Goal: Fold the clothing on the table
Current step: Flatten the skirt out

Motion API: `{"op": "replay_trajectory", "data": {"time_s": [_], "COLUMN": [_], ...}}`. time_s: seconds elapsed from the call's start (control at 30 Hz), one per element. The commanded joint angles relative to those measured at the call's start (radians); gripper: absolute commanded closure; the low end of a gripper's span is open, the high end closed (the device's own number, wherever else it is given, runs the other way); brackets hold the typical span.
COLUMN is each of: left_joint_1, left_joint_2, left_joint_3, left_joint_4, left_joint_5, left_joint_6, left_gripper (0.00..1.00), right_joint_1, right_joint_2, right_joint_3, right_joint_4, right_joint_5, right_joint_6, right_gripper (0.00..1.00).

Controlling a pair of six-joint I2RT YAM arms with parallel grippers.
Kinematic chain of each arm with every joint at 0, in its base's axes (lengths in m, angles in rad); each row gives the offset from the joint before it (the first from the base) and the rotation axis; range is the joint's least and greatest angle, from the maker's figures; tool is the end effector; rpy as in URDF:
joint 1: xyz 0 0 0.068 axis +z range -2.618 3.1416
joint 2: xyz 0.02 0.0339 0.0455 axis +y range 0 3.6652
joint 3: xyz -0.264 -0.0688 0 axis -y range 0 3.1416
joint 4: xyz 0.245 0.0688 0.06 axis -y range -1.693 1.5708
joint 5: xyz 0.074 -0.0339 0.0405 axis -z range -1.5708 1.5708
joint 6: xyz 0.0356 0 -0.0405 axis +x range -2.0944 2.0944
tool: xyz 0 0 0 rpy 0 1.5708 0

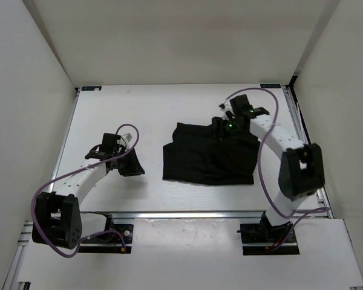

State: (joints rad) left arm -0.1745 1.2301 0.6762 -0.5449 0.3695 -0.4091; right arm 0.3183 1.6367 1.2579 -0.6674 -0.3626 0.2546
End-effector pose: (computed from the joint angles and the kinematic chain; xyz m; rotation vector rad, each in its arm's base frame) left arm 0.2149 -0.0509 0.1890 -0.1967 2.7130 -0.6744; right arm 0.3199 0.1187 0.2492 -0.2157 2.6565 0.6700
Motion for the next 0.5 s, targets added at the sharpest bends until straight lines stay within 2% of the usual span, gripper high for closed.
{"op": "replay_trajectory", "data": {"time_s": [0.0, 0.23, 0.47], "left_joint_1": [-0.005, -0.013, 0.01], "left_joint_2": [-0.04, -0.099, -0.135], "left_joint_3": [-0.018, -0.059, -0.128], "left_joint_4": [0.019, 0.002, -0.004], "left_joint_5": [0.045, 0.066, 0.088], "left_joint_6": [0.004, 0.0, -0.014], "left_gripper": [0.65, 0.65, 0.65], "right_joint_1": [0.079, 0.257, 0.415], "right_joint_2": [0.133, 0.412, 0.384], "right_joint_3": [0.175, 0.458, 0.446], "right_joint_4": [-0.004, -0.179, -0.216], "right_joint_5": [-0.015, 0.082, 0.082], "right_joint_6": [-0.049, -0.161, -0.273], "right_gripper": [0.31, 0.32, 0.34]}}
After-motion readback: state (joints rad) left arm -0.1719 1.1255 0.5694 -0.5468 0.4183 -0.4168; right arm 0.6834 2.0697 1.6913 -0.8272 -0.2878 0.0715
